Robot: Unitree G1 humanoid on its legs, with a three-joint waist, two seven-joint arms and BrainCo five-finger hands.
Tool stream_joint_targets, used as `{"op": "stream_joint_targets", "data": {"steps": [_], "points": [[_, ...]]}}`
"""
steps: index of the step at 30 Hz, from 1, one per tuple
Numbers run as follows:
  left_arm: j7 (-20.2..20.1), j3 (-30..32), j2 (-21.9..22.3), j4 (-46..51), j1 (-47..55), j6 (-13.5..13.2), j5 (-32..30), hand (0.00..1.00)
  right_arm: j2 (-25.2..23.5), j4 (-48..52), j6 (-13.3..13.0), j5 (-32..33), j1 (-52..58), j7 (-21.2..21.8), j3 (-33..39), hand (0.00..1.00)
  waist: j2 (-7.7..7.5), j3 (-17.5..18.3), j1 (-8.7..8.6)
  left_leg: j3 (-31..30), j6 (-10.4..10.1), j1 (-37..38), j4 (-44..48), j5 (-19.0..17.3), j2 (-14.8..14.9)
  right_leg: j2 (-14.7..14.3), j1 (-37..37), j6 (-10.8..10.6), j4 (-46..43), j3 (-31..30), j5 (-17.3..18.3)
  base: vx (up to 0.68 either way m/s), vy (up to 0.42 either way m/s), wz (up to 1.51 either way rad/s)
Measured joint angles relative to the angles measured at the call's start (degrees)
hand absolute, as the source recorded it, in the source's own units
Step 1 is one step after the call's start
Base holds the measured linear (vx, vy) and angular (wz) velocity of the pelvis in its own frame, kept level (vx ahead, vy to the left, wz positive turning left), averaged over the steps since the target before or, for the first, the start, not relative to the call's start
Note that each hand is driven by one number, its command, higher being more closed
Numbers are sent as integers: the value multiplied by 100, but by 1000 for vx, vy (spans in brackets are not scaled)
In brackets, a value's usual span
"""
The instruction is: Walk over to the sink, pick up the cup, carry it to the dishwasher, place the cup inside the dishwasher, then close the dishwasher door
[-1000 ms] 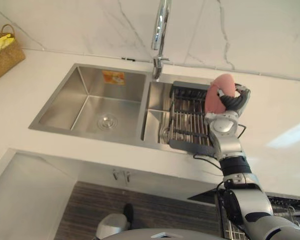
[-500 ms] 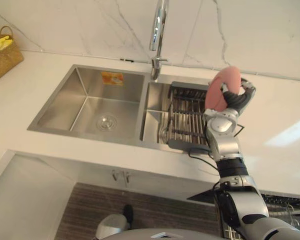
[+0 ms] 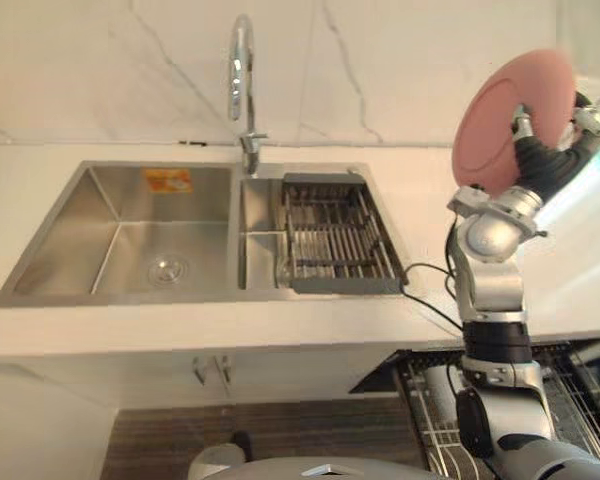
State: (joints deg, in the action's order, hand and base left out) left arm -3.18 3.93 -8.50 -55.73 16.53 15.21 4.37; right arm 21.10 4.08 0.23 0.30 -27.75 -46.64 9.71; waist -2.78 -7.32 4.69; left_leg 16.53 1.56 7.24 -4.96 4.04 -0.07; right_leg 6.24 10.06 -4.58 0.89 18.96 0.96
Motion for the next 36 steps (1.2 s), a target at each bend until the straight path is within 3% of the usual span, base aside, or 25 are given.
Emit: {"op": "stream_joint_targets", "data": {"steps": [8, 12, 13, 15, 16, 18, 22, 25, 30, 36], "points": [[16, -11, -41, -59, 62, 200, -3, 0, 248, -112, 121, 8, 703, 43, 1014, 100, -65, -2, -141, 721, 14, 312, 4, -136, 36, -7, -77, -30, -13, -652, -122, 9, 58, -49], [15, 11, -25, -63, 122, 247, 0, 0, 422, -397, 131, -113, 759, 173, 1176, 100, -103, 20, -69, 1330, -20, 362, 6, -245, 99, 268, -308, 31, -97, 9, -98, -1, 92, -96], [33, 76, -37, -64, 150, 274, 23, 0, 569, -557, 178, -289, 898, 224, 1215, 100, -196, 29, -74, 1519, -31, 307, 33, -286, 99, 394, -534, 99, -270, 243, -155, 10, 28, -67], [26, 140, -143, -50, 133, 301, 57, 0, 697, -616, 219, -303, 1181, 241, 1380, 100, -283, 51, -169, 1510, -24, 176, 55, -296, 87, 520, -763, 202, -562, 456, -94, 27, 13, -39], [-7, 198, -228, 29, 114, 321, 118, 0, 760, -836, 217, -303, 1281, 239, 1525, 100, -372, 26, -267, 1482, -2, 16, 312, -400, 134, 573, -859, 263, -684, 560, -61, 54, -28, 6], [-76, 287, -310, 136, 109, 319, 266, 0, 885, -1292, 208, -296, 1394, 218, 1755, 100, -431, -5, -290, 1442, -18, -331, 933, -718, 306, 579, -913, 298, -665, 626, -95, 71, -51, 8], [-83, 395, -331, 305, 5, 317, 709, 0, 932, -2065, 88, -288, 1401, 8, 1860, 100, -270, 2, -270, 1327, -71, -1154, 2558, -1522, 942, 336, -1018, 62, -510, 683, -282, 11, -25, -2], [-83, 394, -317, 343, 44, 317, 1009, 0, 932, -2321, 69, -291, 1407, -6, 1873, 100, -198, -26, -227, 1298, -55, -1360, 3024, -1769, 1182, 203, -1013, 26, -408, 658, -333, -1, 31, -10], [-69, 381, -287, 348, -53, 317, 1129, 0, 922, -2409, -45, -312, 1409, 51, 1871, 100, -65, -282, -251, 1235, -5, -1426, 3079, -1834, 1048, 327, -1014, -150, -381, 650, -456, 2, 85, 5], [83, 308, -151, 345, -160, 314, 1183, 0, 872, -2578, -31, -569, 1403, 249, 1834, 100, 55, -551, -290, 1192, 130, -1500, 2696, -1625, 697, 544, -1153, -180, -312, 682, -538, -37, 82, 12]]}}
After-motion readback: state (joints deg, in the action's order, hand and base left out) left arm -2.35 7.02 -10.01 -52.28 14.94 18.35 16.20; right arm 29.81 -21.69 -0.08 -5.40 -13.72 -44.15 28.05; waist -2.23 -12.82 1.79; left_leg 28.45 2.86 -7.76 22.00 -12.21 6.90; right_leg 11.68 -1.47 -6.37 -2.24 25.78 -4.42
